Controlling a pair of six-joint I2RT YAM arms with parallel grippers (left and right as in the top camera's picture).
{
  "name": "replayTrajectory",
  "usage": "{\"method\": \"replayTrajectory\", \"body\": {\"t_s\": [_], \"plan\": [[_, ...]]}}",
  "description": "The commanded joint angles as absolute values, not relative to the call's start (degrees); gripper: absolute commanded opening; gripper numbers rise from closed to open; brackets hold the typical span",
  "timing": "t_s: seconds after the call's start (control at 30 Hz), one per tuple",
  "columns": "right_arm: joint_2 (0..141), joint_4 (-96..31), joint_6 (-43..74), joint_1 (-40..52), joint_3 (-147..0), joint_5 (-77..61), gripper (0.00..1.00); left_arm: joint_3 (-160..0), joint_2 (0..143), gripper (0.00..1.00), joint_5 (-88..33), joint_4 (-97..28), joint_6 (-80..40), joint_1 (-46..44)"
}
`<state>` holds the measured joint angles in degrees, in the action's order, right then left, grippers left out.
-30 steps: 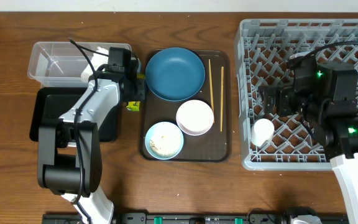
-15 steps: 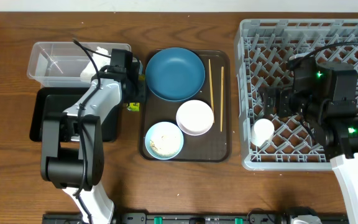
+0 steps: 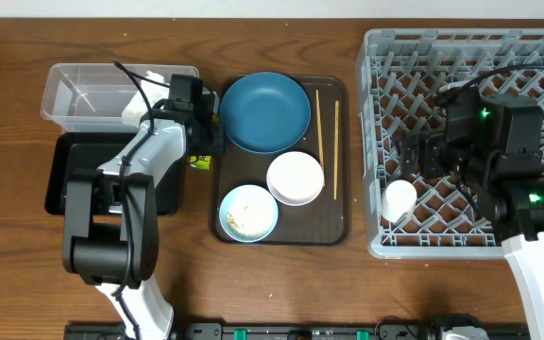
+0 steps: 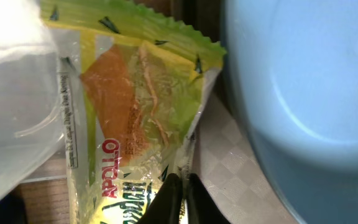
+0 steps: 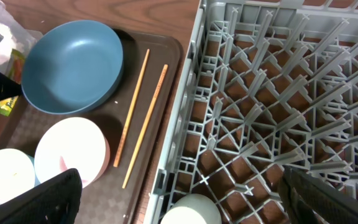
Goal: Sort waste into correct bins and load items into the dishwasher rack
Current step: 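Grasp the yellow snack wrapper beside the bin with the left gripper, then lift the wrapper and drop it into the clear plastic bin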
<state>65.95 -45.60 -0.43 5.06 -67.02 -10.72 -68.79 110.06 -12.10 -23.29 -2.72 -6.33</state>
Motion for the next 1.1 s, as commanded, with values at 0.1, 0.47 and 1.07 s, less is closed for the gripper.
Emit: {"method": "replayTrajectory", "body": {"t_s": [0.1, 0.47, 1.07], "plan": [[66.0, -45.7, 0.3, 4.2, -68.2, -10.7, 0.99, -68.9, 109.3, 0.06, -10.8, -23.5, -3.3, -6.0], [66.0, -45.7, 0.3, 4.2, -68.2, -10.5, 0.99, -69.7, 100.8, 0.06, -10.7, -25.5, -5.0, -6.0], [66.0, -45.7, 0.3, 4.2, -68.2, -10.3, 0.99, -69.7, 85.2, 0.06, -10.7, -25.3, -5.0, -5.8]]}}
